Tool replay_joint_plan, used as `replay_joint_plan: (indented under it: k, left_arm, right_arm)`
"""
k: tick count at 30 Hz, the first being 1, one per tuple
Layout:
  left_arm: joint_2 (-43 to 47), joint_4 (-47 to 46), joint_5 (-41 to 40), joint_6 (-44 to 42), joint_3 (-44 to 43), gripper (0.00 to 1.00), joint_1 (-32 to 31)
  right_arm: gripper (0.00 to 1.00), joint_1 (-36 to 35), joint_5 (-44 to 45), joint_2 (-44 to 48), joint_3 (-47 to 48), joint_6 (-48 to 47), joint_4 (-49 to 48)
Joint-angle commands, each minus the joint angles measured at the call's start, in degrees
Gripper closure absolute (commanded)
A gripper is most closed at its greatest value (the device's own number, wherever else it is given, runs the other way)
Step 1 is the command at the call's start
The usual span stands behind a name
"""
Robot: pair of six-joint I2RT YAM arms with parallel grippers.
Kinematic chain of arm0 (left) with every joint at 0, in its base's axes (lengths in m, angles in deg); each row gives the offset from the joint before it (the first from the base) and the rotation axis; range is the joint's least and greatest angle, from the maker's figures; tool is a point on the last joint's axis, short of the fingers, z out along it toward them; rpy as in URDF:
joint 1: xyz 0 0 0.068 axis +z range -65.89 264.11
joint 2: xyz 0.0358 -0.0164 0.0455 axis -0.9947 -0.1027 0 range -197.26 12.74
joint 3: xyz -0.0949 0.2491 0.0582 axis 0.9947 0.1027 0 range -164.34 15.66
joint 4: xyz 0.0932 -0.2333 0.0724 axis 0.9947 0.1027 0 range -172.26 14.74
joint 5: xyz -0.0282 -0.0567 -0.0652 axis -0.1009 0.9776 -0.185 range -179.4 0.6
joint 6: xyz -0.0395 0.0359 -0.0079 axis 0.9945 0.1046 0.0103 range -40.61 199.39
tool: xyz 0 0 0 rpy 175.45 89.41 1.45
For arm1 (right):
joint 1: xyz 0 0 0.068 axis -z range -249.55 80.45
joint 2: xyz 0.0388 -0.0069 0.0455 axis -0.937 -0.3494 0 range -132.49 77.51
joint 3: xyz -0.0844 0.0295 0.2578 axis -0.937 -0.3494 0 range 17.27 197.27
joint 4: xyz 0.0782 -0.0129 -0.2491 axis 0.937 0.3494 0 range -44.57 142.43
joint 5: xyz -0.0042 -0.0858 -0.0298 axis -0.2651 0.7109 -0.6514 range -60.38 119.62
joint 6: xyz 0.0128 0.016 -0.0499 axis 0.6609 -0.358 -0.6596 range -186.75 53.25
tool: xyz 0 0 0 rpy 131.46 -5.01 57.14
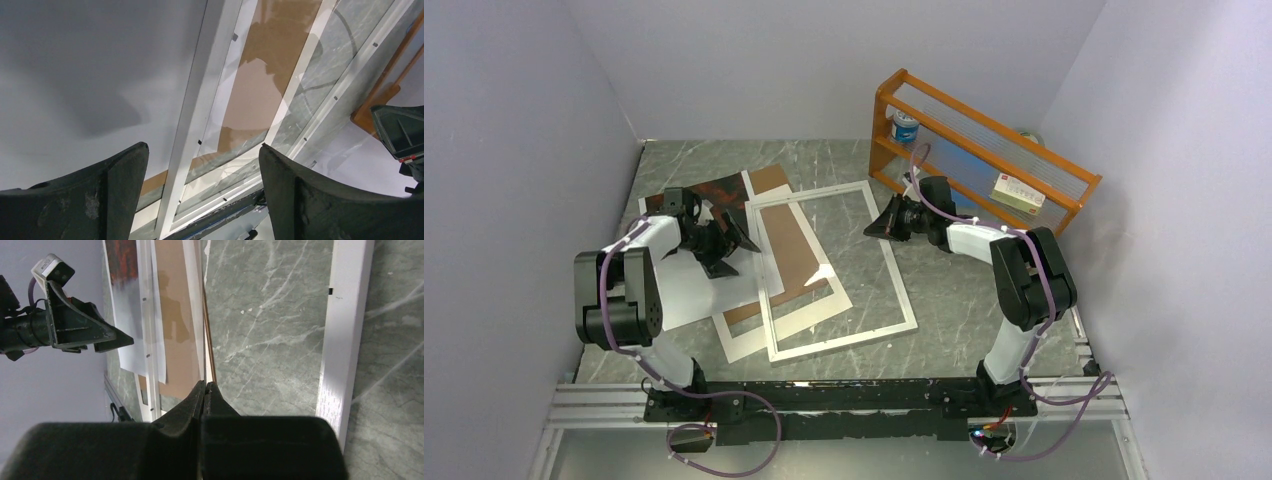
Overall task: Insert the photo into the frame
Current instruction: Place the photo frame item in the photo frame.
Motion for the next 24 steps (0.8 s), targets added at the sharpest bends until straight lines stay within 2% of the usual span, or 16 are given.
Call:
replay_joint_plan:
  k: [1, 10, 18, 19, 22, 24]
  left_arm:
    - [-2.0, -2.7, 0.2, -2.0, -2.9, 0.15, -0.6]
    - [-5.1, -4.5, 0.6, -1.4, -3.8, 0.15, -1.3]
    - [-6.9, -5.4, 1.3, -0.9, -4.5, 0.16, -1.9]
    - [-7.0, -5.5, 1.3, -0.9, -4.6, 0.15, -1.9]
    - [-7.1, -6.0, 1.7, -0.7, -4.4, 0.16, -2.0]
    - [-7.1, -6.6, 2.0, -0.5, -4.1, 0.16, -2.0]
  right_arm:
    - [1.00, 0.6, 2.1, 3.0, -0.5, -1.2, -2.1]
    - [1.00, 0.6, 2.5, 3.2, -2.4, 3.1, -4.1]
    - [1.00, 0.5, -0.8, 2.9, -2.4, 7.0, -4.0]
    - [0.97, 0.5, -1.2, 2.9, -2.3, 7.3, -3.6]
    - [0.73, 0.5, -3.6, 2.9, -2.8, 7.3, -3.5]
    - [0.65, 0.6, -5.6, 3.1, -3.9, 7.1, -4.3]
